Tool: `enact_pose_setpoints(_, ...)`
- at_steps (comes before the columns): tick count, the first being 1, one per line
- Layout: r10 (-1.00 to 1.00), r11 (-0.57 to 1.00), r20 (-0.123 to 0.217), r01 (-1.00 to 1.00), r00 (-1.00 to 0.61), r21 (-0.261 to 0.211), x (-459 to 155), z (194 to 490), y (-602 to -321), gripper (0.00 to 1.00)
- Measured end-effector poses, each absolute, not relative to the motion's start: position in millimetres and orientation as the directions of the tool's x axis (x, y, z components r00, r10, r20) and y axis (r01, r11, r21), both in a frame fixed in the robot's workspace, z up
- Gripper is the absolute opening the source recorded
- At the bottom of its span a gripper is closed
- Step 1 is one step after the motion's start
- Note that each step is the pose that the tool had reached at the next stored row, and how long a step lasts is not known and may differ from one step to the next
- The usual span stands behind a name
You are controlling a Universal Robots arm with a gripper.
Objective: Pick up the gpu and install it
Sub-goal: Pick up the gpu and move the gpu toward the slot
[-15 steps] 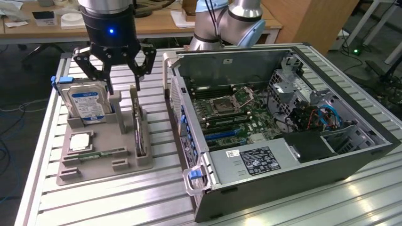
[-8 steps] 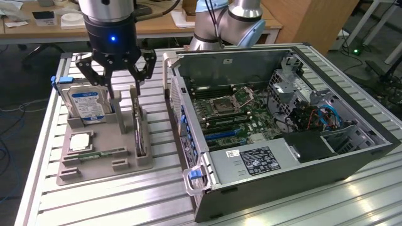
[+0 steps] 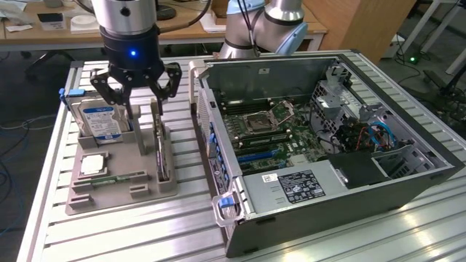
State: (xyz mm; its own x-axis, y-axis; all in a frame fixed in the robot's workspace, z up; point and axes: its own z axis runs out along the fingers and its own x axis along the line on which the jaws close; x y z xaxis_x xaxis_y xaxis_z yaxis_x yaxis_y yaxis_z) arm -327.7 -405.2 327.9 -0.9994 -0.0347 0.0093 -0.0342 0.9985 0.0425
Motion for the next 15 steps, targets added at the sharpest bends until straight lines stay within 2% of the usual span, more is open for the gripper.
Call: enact_pose_setpoints(15,-0.029,0.999,0.009,-0.029,-1.000,0.034,-325.1,303.8,-408.4,0.59)
